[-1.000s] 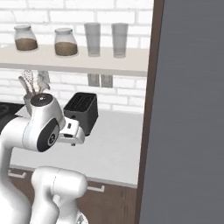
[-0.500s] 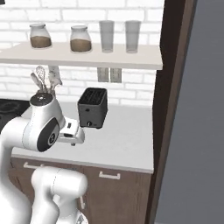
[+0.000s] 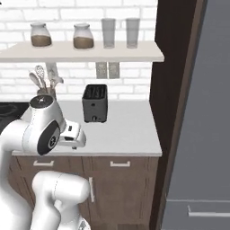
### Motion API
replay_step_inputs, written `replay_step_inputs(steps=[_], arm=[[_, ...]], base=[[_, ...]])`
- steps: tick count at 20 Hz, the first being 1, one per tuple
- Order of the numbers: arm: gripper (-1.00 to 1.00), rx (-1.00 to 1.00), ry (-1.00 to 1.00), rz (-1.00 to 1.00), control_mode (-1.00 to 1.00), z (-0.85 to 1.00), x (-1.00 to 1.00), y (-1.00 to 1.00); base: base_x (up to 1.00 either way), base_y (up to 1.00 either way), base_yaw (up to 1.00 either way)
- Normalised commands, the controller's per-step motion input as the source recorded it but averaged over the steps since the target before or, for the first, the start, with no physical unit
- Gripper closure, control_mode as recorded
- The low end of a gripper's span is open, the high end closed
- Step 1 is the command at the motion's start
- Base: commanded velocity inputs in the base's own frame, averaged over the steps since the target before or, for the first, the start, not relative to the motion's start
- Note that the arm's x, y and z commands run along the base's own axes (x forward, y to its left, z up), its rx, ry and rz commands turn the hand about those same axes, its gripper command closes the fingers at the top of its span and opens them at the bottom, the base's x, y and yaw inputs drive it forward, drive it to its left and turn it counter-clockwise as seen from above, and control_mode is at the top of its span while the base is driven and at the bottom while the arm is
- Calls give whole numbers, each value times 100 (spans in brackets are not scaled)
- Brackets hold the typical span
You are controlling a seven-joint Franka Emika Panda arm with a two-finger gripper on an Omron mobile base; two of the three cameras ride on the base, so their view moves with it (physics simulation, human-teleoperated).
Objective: Take a straw from the drawer in front and place it inside the glass cup on the dining counter.
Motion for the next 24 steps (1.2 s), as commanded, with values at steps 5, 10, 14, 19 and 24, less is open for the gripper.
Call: replay_step_inputs(steps=[5, 10, 14, 19, 24], arm=[[-100, 0, 0, 0, 100, 0, 0, 0], [-100, 0, 0, 0, 100, 0, 0, 0], [-100, 1, -5, -20, -100, 0, -23, -23], [-100, 12, -3, -8, -100, -1, 4, -81], [-100, 32, 0, 3, -100, -22, 62, -57]], base=[[-66, 39, -44], [-54, 23, -45], [-8, 0, -10], [0, 0, 0], [0, 0, 0]])
